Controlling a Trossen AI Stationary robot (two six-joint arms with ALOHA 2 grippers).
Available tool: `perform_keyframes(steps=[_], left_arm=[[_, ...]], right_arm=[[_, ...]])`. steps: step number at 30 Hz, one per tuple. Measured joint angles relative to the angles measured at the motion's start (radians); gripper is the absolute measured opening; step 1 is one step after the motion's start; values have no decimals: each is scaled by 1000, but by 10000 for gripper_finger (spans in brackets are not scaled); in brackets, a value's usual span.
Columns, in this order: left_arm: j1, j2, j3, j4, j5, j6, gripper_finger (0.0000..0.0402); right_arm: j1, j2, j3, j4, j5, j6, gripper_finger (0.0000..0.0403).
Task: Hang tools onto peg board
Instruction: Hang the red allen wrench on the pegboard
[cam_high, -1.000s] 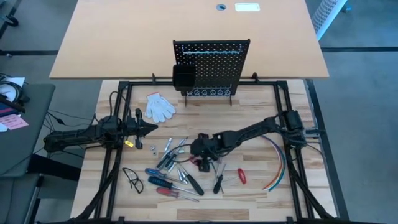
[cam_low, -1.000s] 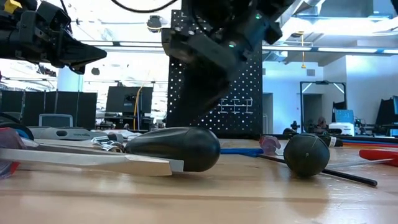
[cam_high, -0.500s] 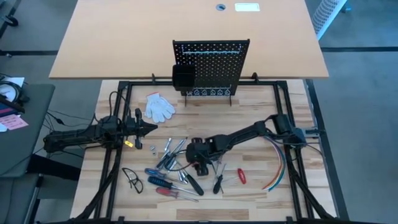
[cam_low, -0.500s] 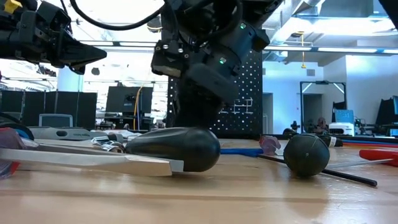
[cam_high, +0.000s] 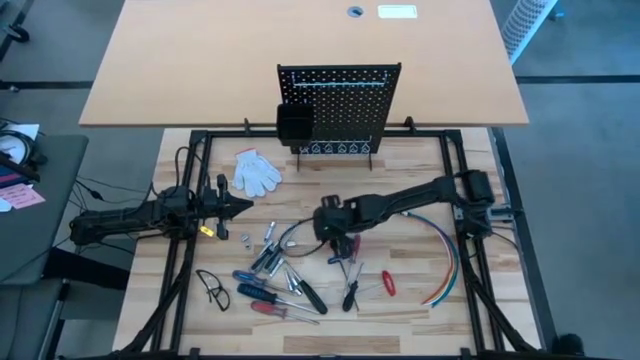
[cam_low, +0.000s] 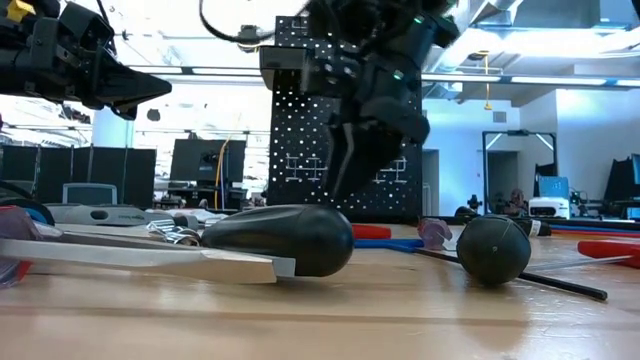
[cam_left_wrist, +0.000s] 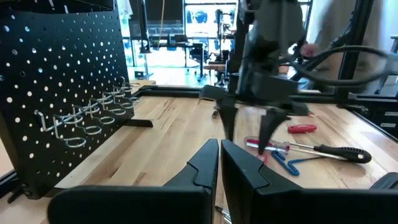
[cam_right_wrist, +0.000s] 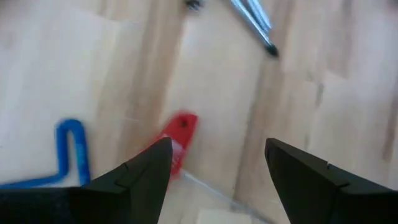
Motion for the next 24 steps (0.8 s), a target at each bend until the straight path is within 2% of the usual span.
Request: perform_keyframes(steps=[4, 8, 12, 15, 18, 20, 24], left_arm=[[0, 0, 0, 0, 0, 0, 16], [0, 0, 0, 0, 0, 0, 16], [0, 0, 0, 0, 0, 0, 16], [0, 0, 0, 0, 0, 0, 16], [0, 0, 0, 0, 0, 0, 16], [0, 0, 0, 0, 0, 0, 16], [0, 0, 0, 0, 0, 0, 16]], right_arm=[[10, -89, -126, 95, 1, 128, 269], [90, -122, -179, 147, 13, 338, 269], [174, -80, -180, 159, 183, 506, 269], [179, -42, -181, 148, 223, 558, 269], [151, -17, -181, 150, 210, 566, 269], [125, -11, -181, 155, 164, 567, 268], [72, -7, -180, 164, 87, 565, 245]])
